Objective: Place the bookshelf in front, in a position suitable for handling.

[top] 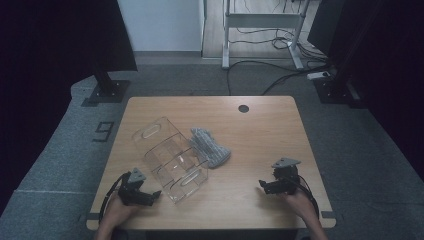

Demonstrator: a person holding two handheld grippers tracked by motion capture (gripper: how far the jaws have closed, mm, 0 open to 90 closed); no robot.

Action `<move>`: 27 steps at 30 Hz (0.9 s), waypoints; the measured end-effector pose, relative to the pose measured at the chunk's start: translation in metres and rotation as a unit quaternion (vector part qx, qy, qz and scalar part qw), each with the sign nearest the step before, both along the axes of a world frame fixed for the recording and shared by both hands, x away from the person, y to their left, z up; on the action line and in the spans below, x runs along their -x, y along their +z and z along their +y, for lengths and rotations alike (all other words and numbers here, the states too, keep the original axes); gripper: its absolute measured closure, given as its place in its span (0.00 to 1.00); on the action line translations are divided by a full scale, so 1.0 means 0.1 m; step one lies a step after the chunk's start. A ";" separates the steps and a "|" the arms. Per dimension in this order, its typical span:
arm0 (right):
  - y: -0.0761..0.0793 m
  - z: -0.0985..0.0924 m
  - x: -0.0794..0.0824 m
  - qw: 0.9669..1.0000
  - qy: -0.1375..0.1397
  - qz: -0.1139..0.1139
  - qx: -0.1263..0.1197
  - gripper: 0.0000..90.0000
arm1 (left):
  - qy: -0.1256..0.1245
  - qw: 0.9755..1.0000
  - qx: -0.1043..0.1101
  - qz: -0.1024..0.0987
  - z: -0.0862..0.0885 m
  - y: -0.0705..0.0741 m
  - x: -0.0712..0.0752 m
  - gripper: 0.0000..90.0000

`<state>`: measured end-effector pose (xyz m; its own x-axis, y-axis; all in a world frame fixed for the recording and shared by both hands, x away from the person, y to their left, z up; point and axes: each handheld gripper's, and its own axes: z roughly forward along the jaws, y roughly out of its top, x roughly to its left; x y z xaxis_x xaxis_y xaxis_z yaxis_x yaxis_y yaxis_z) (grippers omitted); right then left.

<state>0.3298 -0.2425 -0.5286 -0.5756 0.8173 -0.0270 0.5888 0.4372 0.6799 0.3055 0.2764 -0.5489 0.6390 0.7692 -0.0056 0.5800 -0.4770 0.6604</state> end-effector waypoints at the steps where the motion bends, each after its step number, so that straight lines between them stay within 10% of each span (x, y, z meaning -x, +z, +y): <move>1: 0.01 0.00 0.00 1.000 0.001 0.001 -0.004 0.05 | 0.000 1.000 0.000 0.000 0.00 0.00 0.00 0.00; 27: 0.27 0.05 0.01 0.998 0.023 -0.018 -0.061 0.00 | -0.001 1.000 -0.001 0.000 0.00 0.00 0.00 0.00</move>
